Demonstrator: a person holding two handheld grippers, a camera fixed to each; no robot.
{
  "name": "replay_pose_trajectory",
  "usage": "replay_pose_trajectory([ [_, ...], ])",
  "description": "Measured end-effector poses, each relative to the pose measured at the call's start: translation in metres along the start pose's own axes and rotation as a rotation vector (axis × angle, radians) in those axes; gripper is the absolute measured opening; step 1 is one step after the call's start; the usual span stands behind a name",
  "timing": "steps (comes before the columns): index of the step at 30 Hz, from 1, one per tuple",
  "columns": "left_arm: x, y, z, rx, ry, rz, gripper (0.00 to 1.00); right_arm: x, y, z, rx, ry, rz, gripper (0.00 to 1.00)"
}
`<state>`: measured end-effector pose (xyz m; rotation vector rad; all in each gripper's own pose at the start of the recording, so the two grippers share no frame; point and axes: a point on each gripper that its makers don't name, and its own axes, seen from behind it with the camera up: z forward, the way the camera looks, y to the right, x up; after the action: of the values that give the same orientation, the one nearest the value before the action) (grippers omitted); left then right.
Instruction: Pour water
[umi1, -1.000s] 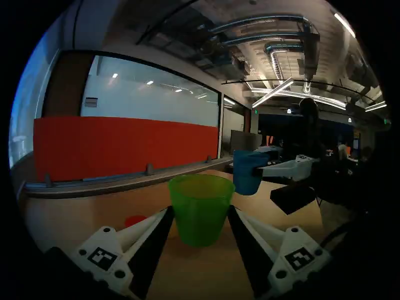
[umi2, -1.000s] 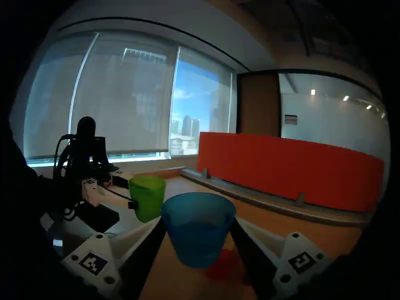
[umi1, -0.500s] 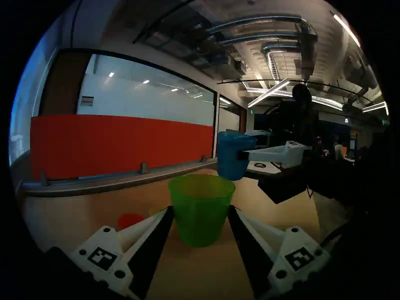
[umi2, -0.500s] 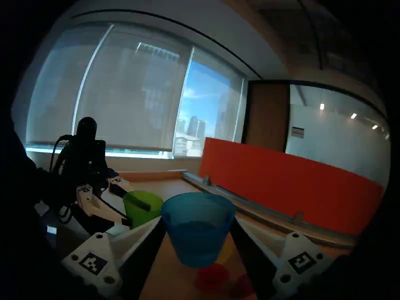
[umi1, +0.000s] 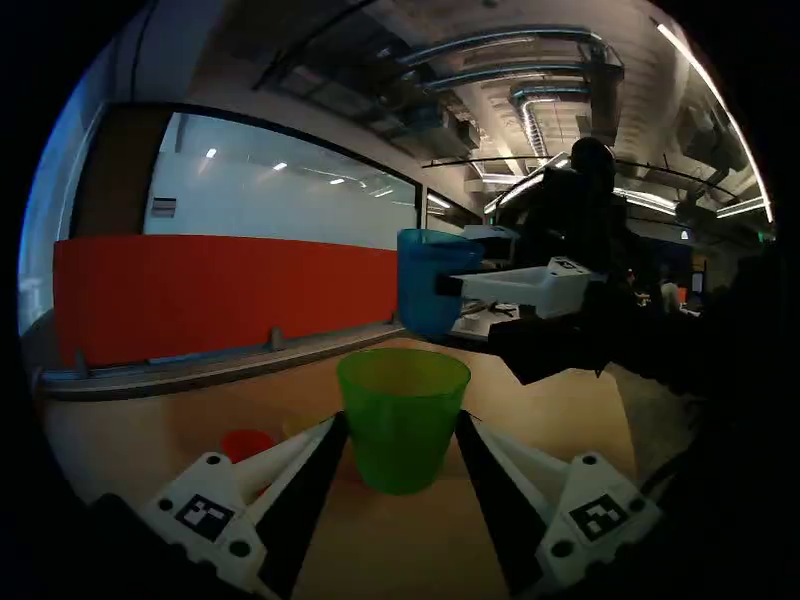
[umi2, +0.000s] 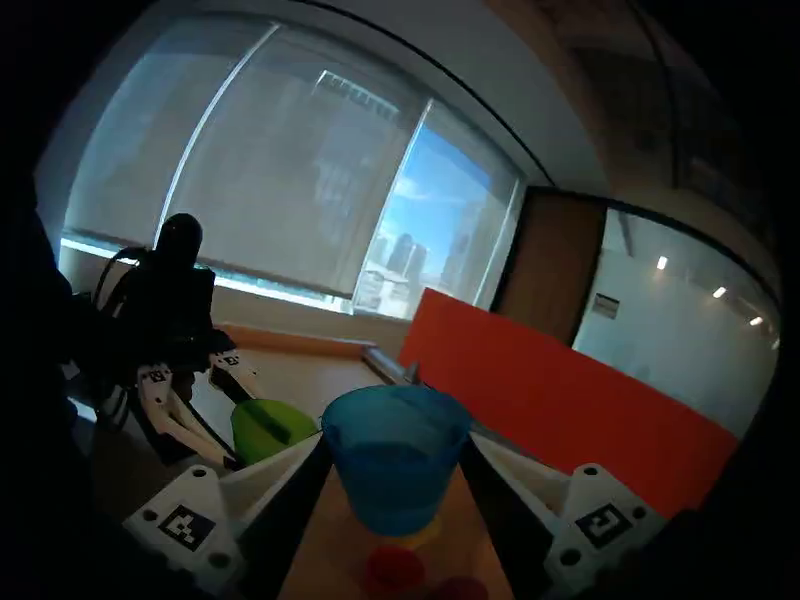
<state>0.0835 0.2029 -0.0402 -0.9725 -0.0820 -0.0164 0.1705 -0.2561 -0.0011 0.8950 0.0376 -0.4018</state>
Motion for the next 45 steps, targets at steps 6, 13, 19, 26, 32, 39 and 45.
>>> replay_pose_trajectory([
  [6,-0.001,0.006,0.002,-0.007,-0.004,0.01,0.78,0.009,-0.002,0.004,0.011,-0.005,-0.116,0.89],
  [13,-0.001,0.009,0.001,-0.012,-0.006,0.018,0.79,0.015,-0.005,0.009,0.015,-0.018,-0.242,0.89],
  [19,0.002,0.013,0.0,-0.017,-0.002,0.026,0.79,0.024,-0.006,0.01,0.013,-0.013,-0.299,0.89],
  [26,0.007,0.016,-0.001,-0.021,0.004,0.027,0.78,0.033,-0.003,0.012,0.003,-0.016,-0.369,0.89],
  [32,0.008,0.016,0.0,-0.021,0.005,0.026,0.79,0.038,-0.001,0.015,-0.004,-0.02,-0.432,0.89],
  [39,0.011,0.017,0.001,-0.024,0.007,0.027,0.78,0.042,-0.001,0.019,-0.005,-0.016,-0.485,0.89],
  [45,0.011,0.014,0.004,-0.025,0.01,0.022,0.79,0.044,0.001,0.023,-0.013,-0.023,-0.54,0.88],
])
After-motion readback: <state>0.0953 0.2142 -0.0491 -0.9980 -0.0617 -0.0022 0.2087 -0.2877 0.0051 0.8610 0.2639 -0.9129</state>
